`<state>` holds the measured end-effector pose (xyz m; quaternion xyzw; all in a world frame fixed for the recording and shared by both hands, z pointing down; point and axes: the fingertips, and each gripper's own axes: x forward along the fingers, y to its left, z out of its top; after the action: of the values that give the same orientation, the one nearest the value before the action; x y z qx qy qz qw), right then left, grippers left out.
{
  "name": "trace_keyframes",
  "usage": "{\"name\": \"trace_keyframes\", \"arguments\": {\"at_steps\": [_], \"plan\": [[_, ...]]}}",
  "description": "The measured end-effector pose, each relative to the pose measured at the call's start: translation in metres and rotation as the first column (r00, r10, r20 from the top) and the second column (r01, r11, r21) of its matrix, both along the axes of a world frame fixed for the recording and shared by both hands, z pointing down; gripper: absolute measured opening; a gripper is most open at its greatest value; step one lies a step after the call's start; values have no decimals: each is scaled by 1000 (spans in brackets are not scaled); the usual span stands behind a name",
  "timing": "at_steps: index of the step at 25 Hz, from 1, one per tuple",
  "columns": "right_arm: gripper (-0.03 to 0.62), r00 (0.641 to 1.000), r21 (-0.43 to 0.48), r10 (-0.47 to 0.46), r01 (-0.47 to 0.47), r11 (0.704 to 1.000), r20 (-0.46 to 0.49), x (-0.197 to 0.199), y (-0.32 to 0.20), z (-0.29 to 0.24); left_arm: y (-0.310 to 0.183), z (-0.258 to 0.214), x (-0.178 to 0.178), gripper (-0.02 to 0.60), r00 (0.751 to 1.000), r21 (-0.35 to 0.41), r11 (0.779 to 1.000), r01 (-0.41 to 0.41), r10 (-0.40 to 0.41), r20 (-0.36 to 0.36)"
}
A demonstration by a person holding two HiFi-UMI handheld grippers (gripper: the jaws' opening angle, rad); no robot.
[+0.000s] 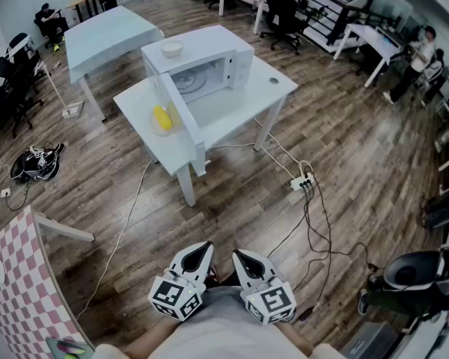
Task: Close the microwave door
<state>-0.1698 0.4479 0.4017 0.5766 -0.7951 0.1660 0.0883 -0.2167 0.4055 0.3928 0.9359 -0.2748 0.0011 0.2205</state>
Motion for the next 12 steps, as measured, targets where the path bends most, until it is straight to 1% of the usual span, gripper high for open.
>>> {"name": "trace_keyframes", "arguments": {"at_steps": [3,5,9,12], "plan": [[21,1000,19,0,0,1000,-1,-10,-3,-1,-4,-3,-8,18,1000,17,1000,-8,8,5],[21,1000,22,-3,4,1000,-6,-17,-3,0,-4,-3,-12,18,1000,15,1000,-12,12,4],[21,1000,7,-1,2,1000,-15,-23,2,3,0,0,-15,18,1000,-10,1000,-16,16,-4],[21,1000,-4,17,-17,1000,12,-22,3,4,2,3,-17,18,1000,-36,999,-13,13,-12]]}}
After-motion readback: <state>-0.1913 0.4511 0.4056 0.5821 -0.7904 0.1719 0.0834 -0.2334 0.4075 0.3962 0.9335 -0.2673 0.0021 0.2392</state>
